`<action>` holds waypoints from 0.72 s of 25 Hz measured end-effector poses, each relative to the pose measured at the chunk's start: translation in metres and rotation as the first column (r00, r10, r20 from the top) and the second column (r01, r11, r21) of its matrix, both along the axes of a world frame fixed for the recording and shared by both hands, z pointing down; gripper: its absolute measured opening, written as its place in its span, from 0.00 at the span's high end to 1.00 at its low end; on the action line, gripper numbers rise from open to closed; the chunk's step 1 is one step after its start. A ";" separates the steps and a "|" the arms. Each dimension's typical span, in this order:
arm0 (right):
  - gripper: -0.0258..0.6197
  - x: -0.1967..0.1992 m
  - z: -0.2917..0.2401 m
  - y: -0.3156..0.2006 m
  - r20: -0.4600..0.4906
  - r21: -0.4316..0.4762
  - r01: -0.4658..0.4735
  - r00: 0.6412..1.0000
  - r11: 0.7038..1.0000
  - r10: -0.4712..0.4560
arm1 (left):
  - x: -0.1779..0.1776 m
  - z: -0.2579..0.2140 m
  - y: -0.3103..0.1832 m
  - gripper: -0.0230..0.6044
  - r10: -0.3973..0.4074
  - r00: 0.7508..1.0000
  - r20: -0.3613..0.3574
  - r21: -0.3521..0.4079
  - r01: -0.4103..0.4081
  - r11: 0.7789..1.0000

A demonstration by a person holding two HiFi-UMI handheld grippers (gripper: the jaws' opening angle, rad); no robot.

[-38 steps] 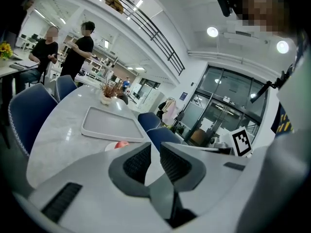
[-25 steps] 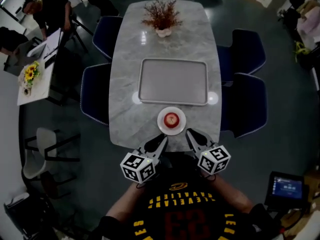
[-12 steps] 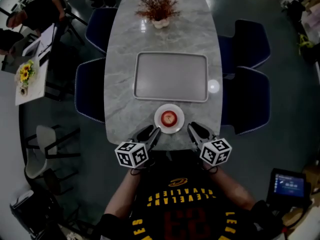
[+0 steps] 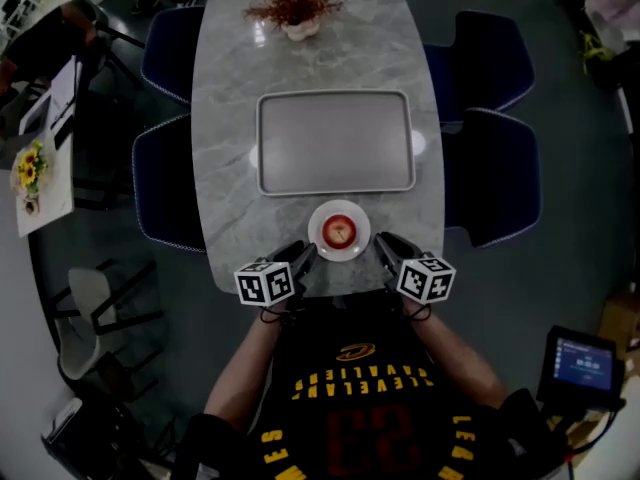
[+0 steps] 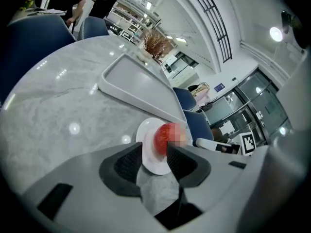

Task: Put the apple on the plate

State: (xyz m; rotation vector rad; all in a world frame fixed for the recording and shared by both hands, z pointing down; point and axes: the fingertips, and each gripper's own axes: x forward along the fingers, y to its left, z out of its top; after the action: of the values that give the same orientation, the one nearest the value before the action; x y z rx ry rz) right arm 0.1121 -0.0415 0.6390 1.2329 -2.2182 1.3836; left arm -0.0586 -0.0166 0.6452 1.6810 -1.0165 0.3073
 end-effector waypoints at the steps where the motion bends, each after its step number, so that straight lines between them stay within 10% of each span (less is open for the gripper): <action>1: 0.87 -0.001 0.006 0.001 -0.004 -0.013 0.002 1.000 1.000 -0.002 | 0.000 0.007 0.002 0.74 -0.001 1.000 -0.002 -0.019 0.001 1.000; 18: 0.87 -0.010 0.064 0.019 0.042 -0.199 -0.075 0.995 0.977 0.085 | 0.008 0.046 0.011 0.74 -0.060 0.994 -0.096 -0.147 0.045 0.988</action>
State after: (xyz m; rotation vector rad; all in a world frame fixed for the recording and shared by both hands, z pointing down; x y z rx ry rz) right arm 0.1022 -0.0230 0.7026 1.2415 -2.0237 1.6383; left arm -0.0510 -0.0058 0.6912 1.5219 -0.9404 0.2536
